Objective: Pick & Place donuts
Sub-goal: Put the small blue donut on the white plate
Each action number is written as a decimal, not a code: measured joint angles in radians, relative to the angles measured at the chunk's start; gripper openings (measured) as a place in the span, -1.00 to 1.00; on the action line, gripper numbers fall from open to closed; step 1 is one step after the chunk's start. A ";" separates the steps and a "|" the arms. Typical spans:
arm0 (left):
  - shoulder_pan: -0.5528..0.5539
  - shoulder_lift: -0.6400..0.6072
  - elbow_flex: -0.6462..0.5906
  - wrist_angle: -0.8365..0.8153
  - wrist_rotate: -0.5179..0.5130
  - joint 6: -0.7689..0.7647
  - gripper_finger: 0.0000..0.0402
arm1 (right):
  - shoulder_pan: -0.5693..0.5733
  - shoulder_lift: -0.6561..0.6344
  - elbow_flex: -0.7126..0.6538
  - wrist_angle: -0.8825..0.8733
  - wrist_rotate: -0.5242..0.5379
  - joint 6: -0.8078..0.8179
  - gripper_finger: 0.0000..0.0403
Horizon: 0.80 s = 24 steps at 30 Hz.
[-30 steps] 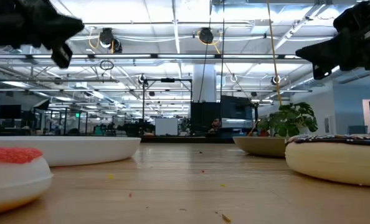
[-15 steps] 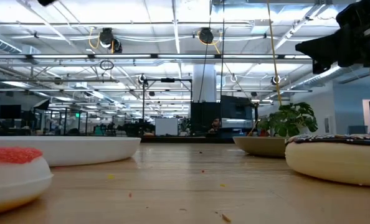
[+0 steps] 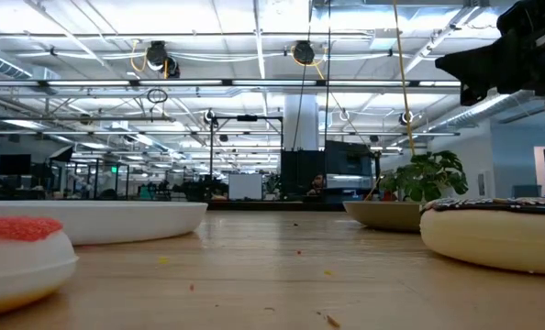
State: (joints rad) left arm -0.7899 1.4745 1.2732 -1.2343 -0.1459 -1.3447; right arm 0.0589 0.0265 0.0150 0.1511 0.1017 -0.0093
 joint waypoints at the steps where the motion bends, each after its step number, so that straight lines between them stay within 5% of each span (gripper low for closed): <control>1: -0.013 0.019 0.000 0.035 0.000 -0.001 -0.83 | 0.000 0.000 0.000 0.001 0.000 0.000 -1.00; 12: -0.072 0.234 0.000 0.191 0.116 -0.003 -0.72 | 0.000 0.000 0.000 0.014 0.003 -0.002 -1.00; 24: -0.109 0.277 0.047 0.360 0.129 -0.065 0.19 | 0.000 0.000 0.000 0.044 0.002 -0.002 -1.00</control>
State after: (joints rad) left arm -0.8994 1.7519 1.3201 -0.8741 -0.0164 -1.4097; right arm 0.0589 0.0269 0.0147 0.1949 0.1040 -0.0116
